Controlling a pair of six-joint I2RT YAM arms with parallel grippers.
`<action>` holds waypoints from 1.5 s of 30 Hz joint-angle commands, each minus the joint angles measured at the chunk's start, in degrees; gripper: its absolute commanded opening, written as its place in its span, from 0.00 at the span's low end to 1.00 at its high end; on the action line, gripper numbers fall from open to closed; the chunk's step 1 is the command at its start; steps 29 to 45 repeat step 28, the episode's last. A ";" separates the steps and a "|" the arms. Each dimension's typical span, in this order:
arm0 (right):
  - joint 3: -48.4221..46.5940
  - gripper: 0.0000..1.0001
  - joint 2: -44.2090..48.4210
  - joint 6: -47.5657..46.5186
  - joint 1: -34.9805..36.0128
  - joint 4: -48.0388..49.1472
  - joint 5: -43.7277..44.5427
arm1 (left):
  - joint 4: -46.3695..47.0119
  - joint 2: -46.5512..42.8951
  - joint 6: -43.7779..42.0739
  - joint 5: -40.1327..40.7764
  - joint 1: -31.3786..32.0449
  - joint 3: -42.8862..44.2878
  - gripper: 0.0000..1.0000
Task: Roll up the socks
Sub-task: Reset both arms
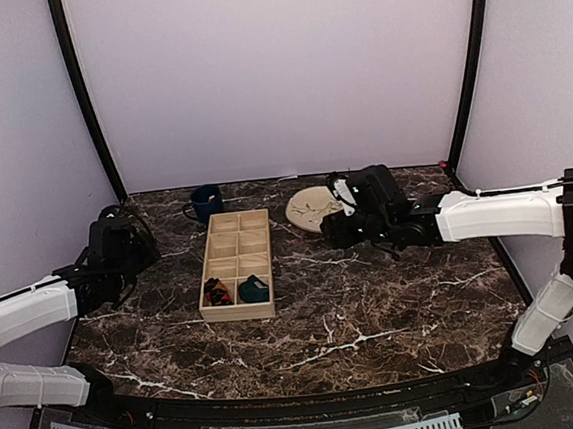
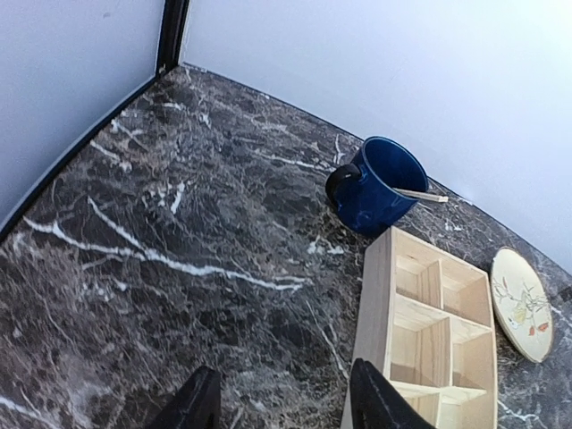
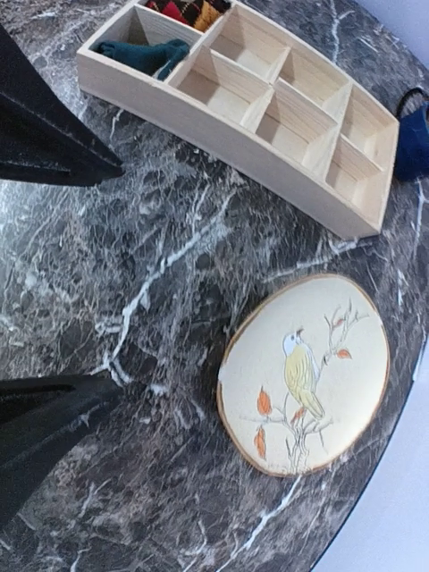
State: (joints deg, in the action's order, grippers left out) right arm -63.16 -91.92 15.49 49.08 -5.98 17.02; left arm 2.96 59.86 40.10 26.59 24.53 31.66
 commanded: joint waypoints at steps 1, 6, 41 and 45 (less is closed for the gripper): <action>8.60 0.85 7.28 -1.40 -2.42 13.78 13.75 | 4.93 4.24 -13.50 4.06 -1.10 5.22 0.54; 13.58 0.90 11.71 0.41 -7.32 15.16 17.30 | 13.03 10.71 -27.92 2.12 -2.22 7.04 0.61; 19.42 1.00 17.95 5.48 -7.96 14.39 26.71 | 26.92 9.43 -35.17 -5.85 -7.82 -1.06 0.67; 19.42 1.00 17.95 5.48 -7.96 14.39 26.71 | 26.92 9.43 -35.17 -5.85 -7.82 -1.06 0.67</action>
